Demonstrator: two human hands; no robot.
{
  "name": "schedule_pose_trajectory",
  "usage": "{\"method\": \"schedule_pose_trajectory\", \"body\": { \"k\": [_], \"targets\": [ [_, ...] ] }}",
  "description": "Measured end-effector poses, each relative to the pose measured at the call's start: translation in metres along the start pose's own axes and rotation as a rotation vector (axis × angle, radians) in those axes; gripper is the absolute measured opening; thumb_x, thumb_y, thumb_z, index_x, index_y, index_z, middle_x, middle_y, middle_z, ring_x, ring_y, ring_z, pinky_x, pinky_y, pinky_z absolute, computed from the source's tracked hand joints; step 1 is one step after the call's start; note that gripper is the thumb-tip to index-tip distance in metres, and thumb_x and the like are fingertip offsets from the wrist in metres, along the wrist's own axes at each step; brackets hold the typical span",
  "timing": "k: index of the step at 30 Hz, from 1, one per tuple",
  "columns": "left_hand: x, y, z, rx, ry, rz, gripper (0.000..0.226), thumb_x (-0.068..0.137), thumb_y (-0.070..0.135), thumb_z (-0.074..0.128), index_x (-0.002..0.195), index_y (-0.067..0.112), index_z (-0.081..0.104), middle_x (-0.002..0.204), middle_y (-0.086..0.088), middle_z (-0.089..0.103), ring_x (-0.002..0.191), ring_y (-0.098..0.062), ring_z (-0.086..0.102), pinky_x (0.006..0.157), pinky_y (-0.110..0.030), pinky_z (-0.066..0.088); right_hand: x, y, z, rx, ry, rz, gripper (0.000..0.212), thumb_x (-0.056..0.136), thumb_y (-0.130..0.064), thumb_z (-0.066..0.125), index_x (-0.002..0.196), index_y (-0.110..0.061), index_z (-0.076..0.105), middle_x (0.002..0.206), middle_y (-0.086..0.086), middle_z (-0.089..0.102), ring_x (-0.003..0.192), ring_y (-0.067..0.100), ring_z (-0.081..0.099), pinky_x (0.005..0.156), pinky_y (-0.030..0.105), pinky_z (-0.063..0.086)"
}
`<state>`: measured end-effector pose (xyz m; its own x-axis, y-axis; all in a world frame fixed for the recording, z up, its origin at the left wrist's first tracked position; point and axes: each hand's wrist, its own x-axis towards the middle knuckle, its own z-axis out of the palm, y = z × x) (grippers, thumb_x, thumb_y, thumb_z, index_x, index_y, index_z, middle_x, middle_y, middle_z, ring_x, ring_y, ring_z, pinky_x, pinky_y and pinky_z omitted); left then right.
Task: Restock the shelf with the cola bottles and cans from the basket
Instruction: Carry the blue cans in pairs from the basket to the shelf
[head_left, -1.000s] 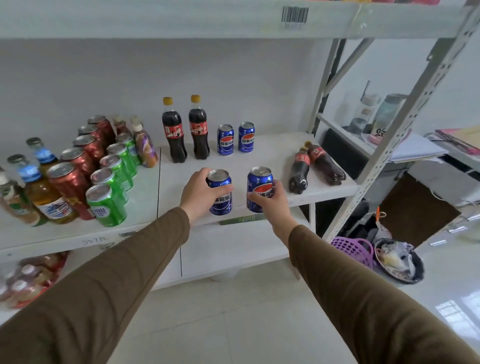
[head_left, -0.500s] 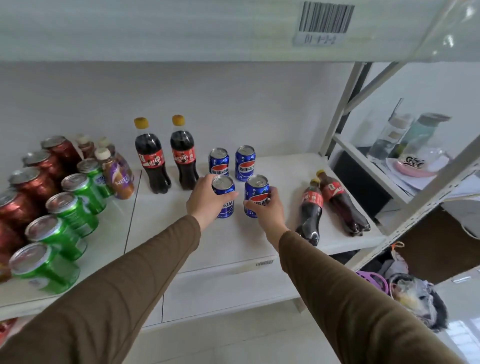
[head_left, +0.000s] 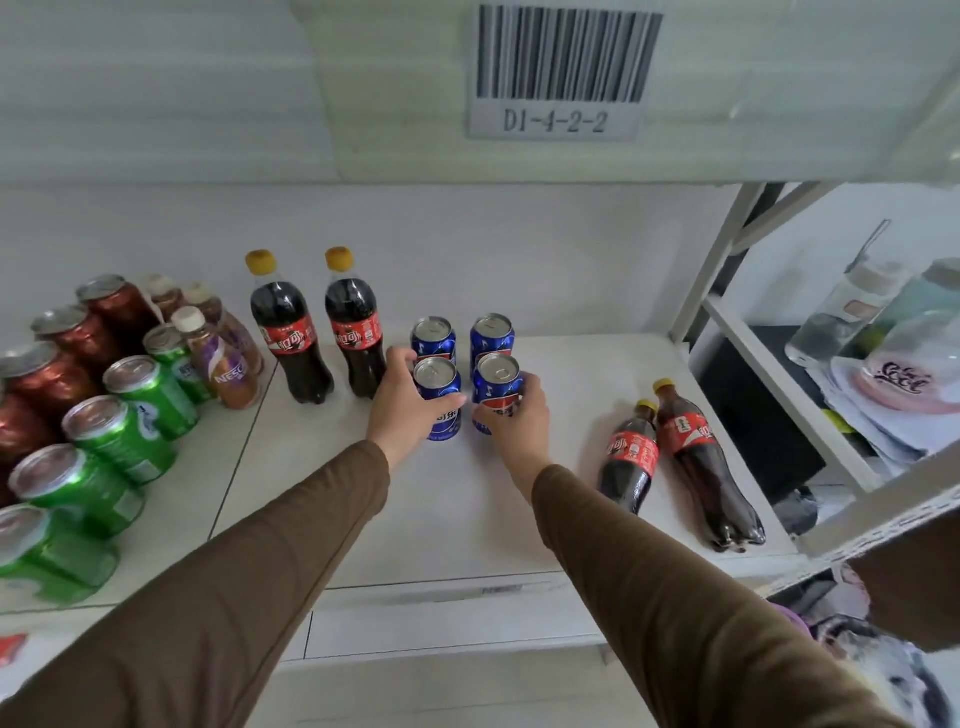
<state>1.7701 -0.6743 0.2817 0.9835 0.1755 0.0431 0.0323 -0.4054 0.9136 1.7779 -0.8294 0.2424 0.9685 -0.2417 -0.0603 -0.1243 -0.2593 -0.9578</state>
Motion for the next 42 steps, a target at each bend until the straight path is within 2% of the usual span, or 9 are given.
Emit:
{"method": "schedule_pose_trajectory", "body": {
  "k": [6, 13, 17, 21, 26, 30, 36, 40, 42],
  "targets": [
    [0.004, 0.001, 0.003, 0.017, 0.03, 0.011, 0.076, 0.073, 0.02, 0.09, 0.128, 0.023, 0.038, 0.129, -0.002, 0.057, 0.115, -0.02, 0.06, 0.098, -0.037, 0.052, 0.01, 0.0, 0.007, -0.063, 0.004, 0.011, 0.074, 0.075, -0.025, 0.089, 0.135, -0.023, 0.047, 0.131, 0.002, 0.061, 0.122, 0.024, 0.058, 0.103, 0.048, 0.053],
    [0.002, 0.002, 0.007, 0.015, 0.041, -0.007, 0.08, 0.075, 0.018, 0.089, 0.136, 0.02, 0.038, 0.133, -0.001, 0.056, 0.117, -0.017, 0.058, 0.102, -0.036, 0.051, 0.006, -0.002, 0.005, -0.055, -0.022, 0.016, 0.082, 0.074, -0.027, 0.09, 0.14, -0.021, 0.041, 0.136, 0.005, 0.055, 0.127, 0.028, 0.052, 0.108, 0.048, 0.048],
    [-0.01, -0.003, 0.004, 0.024, 0.034, -0.024, 0.096, 0.073, 0.012, 0.09, 0.148, 0.023, 0.031, 0.144, -0.002, 0.05, 0.123, -0.01, 0.051, 0.098, -0.022, 0.046, -0.01, -0.002, -0.003, -0.135, -0.007, -0.032, 0.099, 0.075, -0.027, 0.089, 0.154, -0.017, 0.029, 0.151, 0.009, 0.039, 0.136, 0.03, 0.034, 0.114, 0.046, 0.036],
    [-0.035, -0.015, -0.004, 0.117, 0.088, -0.038, 0.102, 0.076, 0.02, 0.089, 0.154, 0.019, 0.025, 0.156, -0.009, 0.04, 0.141, -0.02, 0.04, 0.105, -0.028, 0.037, -0.032, -0.002, -0.012, -0.222, 0.061, -0.179, 0.104, 0.077, -0.026, 0.088, 0.158, -0.012, 0.025, 0.16, 0.012, 0.031, 0.145, 0.032, 0.026, 0.121, 0.046, 0.028],
    [-0.07, -0.02, -0.024, 0.232, 0.185, -0.044, 0.098, 0.079, 0.026, 0.087, 0.156, 0.021, 0.026, 0.16, -0.006, 0.034, 0.145, -0.022, 0.037, 0.114, -0.036, 0.035, -0.059, -0.017, -0.008, -0.281, 0.088, -0.451, 0.103, 0.075, -0.027, 0.089, 0.157, -0.016, 0.027, 0.164, 0.009, 0.026, 0.151, 0.029, 0.021, 0.124, 0.043, 0.022],
    [-0.106, -0.026, -0.056, 0.339, 0.25, 0.027, 0.09, 0.083, 0.029, 0.083, 0.154, 0.019, 0.029, 0.158, -0.006, 0.035, 0.145, -0.022, 0.033, 0.114, -0.034, 0.031, -0.09, -0.036, 0.021, -0.324, -0.052, -0.643, 0.093, 0.082, -0.028, 0.081, 0.156, -0.024, 0.025, 0.166, 0.001, 0.019, 0.154, 0.025, 0.016, 0.124, 0.032, 0.007],
    [-0.186, -0.049, -0.128, 0.434, 0.392, 0.005, 0.075, 0.086, 0.029, 0.079, 0.148, 0.016, 0.038, 0.151, -0.005, 0.041, 0.14, -0.022, 0.037, 0.11, -0.027, 0.03, -0.17, -0.055, 0.09, -0.322, -0.343, -0.787, 0.078, 0.086, -0.02, 0.075, 0.151, -0.022, 0.032, 0.16, 0.003, 0.03, 0.147, 0.023, 0.025, 0.121, 0.037, 0.022],
    [-0.268, -0.073, -0.185, 0.437, 0.506, -0.109, 0.071, 0.086, 0.031, 0.08, 0.145, 0.018, 0.043, 0.147, -0.003, 0.046, 0.134, -0.022, 0.043, 0.111, -0.04, 0.042, -0.251, -0.057, 0.136, -0.33, -0.542, -0.834, 0.071, 0.089, -0.02, 0.073, 0.15, -0.019, 0.037, 0.159, 0.003, 0.033, 0.144, 0.023, 0.026, 0.121, 0.033, 0.022],
    [-0.318, -0.088, -0.213, 0.418, 0.57, -0.162, 0.069, 0.085, 0.031, 0.081, 0.143, 0.02, 0.045, 0.146, -0.001, 0.047, 0.134, -0.02, 0.044, 0.111, -0.04, 0.043, -0.3, -0.057, 0.155, -0.32, -0.643, -0.844, 0.07, 0.088, -0.018, 0.074, 0.149, -0.016, 0.04, 0.157, 0.005, 0.035, 0.143, 0.025, 0.028, 0.123, 0.039, 0.027]
  ]
}}
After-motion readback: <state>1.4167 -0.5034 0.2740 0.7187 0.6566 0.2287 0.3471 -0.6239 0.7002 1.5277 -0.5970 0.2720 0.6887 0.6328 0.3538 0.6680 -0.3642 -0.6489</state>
